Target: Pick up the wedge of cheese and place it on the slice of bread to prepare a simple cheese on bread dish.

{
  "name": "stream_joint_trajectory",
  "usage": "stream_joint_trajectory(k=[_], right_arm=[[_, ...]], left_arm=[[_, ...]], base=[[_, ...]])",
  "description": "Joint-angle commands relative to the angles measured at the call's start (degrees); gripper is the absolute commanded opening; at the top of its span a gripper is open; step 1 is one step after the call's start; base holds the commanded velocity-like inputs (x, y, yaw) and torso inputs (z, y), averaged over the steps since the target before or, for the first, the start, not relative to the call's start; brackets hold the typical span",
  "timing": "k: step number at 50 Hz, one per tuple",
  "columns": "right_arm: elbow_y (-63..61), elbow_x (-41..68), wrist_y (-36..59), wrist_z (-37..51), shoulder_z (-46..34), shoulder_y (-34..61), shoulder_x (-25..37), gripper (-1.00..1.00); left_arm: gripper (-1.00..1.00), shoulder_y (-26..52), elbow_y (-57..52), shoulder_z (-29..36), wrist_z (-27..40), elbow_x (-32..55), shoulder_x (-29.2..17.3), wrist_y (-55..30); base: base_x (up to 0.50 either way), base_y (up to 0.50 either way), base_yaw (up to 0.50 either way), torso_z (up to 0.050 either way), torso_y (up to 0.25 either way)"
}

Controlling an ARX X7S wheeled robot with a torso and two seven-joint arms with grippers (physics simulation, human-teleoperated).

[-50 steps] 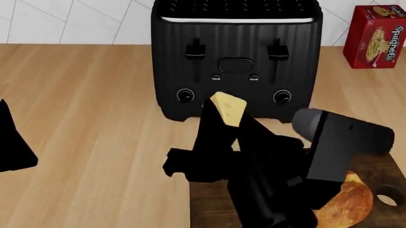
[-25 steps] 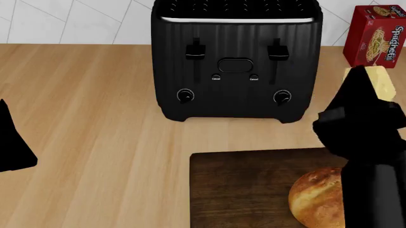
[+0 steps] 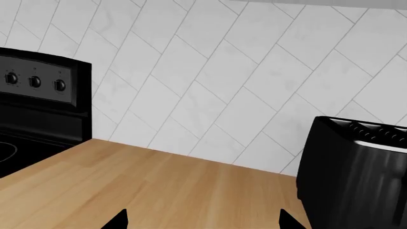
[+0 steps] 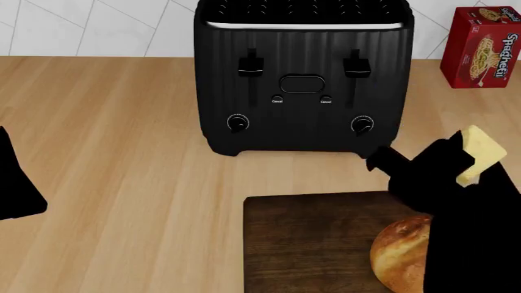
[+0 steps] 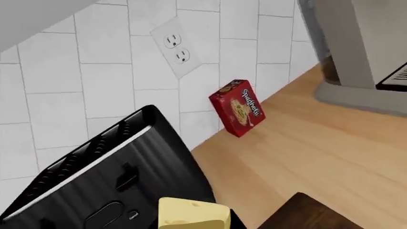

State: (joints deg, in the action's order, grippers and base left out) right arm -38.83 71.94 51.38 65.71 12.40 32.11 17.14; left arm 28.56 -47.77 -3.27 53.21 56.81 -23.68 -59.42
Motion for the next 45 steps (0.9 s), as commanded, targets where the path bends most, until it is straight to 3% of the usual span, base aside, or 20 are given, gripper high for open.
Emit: stream_joint_trajectory(k=[1, 45], right_arm=[[4.9, -5.8, 3.6, 2.5, -5.1, 1.2, 1.7, -1.00], [13.2, -14.6, 3.1, 1.3, -13.8, -0.9, 1.2, -1.00]], left_arm=[[1.00, 0.2, 3.7, -0.6, -0.5, -1.3, 1.0, 2.0], [1.00, 0.1, 4.0, -0.1, -0.3, -0.4, 0.3, 3.0]], base=[[0.00, 0.00, 0.00, 0.000, 0.000], [0.00, 0.00, 0.00, 0.000, 0.000]])
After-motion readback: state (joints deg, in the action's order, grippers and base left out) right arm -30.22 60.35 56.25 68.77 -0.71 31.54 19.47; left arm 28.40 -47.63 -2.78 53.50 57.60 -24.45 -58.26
